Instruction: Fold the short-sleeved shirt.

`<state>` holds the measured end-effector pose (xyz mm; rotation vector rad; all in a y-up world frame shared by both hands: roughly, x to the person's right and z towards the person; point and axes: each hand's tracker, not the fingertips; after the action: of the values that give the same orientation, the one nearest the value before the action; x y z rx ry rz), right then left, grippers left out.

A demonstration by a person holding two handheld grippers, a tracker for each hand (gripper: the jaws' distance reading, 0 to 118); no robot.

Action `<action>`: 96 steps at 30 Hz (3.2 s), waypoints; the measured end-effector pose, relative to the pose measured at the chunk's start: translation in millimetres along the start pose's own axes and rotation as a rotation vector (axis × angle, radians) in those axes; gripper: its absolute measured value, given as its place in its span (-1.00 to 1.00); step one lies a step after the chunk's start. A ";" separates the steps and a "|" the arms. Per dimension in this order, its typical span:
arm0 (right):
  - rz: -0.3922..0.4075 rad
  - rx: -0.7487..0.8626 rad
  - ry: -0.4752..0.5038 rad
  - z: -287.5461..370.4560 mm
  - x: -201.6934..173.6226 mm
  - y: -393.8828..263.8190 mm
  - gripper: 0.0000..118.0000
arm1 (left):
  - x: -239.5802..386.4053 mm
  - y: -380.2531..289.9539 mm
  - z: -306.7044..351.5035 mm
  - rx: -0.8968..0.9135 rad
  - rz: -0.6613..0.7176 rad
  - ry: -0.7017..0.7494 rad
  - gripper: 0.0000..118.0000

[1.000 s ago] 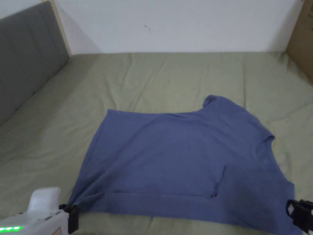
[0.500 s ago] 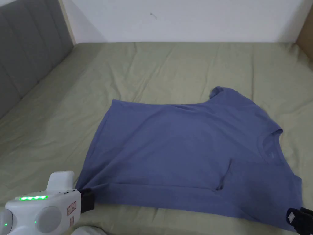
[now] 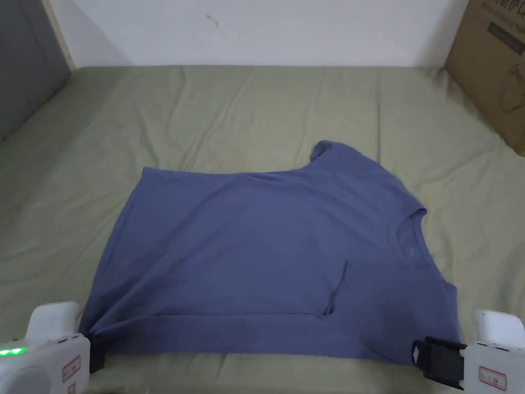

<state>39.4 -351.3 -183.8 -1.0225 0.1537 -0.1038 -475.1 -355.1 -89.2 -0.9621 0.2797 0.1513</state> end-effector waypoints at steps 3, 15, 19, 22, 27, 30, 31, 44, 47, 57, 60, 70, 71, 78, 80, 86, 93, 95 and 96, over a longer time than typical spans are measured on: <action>0.001 -0.084 0.016 -18.5 6.8 0.3 -0.53 | -1.4 0.3 -0.3 0.001 -0.008 0.004 -0.98; 0.028 0.013 0.053 14.0 8.8 20.9 -0.98 | -11.7 16.3 14.4 0.013 0.030 -0.006 -0.98; 0.001 0.056 0.076 24.0 10.4 48.0 -0.98 | -12.1 35.1 12.9 0.033 0.019 -0.012 -0.98; 0.006 0.055 0.058 20.1 11.0 56.3 -0.98 | -4.8 44.8 11.9 0.040 0.014 -0.012 -0.98; 0.010 0.011 0.030 12.8 8.8 43.3 -0.80 | 2.7 39.0 8.7 0.026 -0.004 -0.012 -0.98; 0.001 -0.017 0.010 5.6 11.7 33.7 0.29 | -0.7 35.4 8.0 0.011 0.008 -0.015 -0.98; -0.011 -0.024 0.024 5.2 13.0 32.2 0.29 | -1.7 34.6 8.7 0.008 0.011 -0.012 -0.98; 0.071 -0.154 0.010 -27.7 8.4 16.4 -1.00 | -12.1 30.0 3.1 -0.006 0.038 -0.020 -0.98; 0.085 -0.123 -0.008 -21.7 10.6 17.7 -1.00 | -14.6 29.7 3.2 -0.013 0.041 -0.020 -0.98; 0.025 -0.026 0.040 4.1 10.6 54.7 -1.00 | -12.5 53.0 6.8 -0.005 0.027 -0.027 -0.98; -0.016 0.001 0.051 0.7 12.1 82.8 -1.00 | -13.5 76.2 0.7 -0.001 0.030 -0.027 -0.98; -0.045 -0.039 -0.018 -75.9 11.1 155.3 -0.66 | 2.1 153.7 -75.4 -0.037 -0.007 0.000 0.13; -0.037 -0.064 -0.032 -81.4 9.9 155.5 -0.66 | 5.1 155.2 -82.7 -0.072 -0.027 0.025 0.13; 0.062 0.016 -0.039 -38.4 4.8 140.0 0.38 | -3.9 133.3 -44.2 -0.039 0.013 -0.023 0.69; 0.102 0.062 -0.034 -19.8 4.3 130.1 0.34 | -7.7 121.2 -22.1 -0.001 0.029 -0.040 0.60; 0.059 0.049 -0.075 -11.7 -4.0 79.7 -0.98 | -18.7 59.8 9.4 0.028 0.125 -0.062 -1.00; 0.058 -0.006 0.003 -25.5 -22.1 62.5 -0.98 | -33.4 77.7 -9.0 0.057 0.180 -0.066 0.46; 0.036 -0.002 0.038 -23.7 -25.1 64.1 -0.98 | -33.7 86.3 -26.3 0.041 0.151 -0.045 1.00; 0.039 -0.004 0.046 -23.7 -26.3 64.5 -0.98 | -34.7 88.0 -35.1 0.040 0.145 -0.043 0.92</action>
<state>10.3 -333.7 -249.0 -1.0212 0.2160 -0.0913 -536.1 -334.5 -166.9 -0.8982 0.3120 0.2975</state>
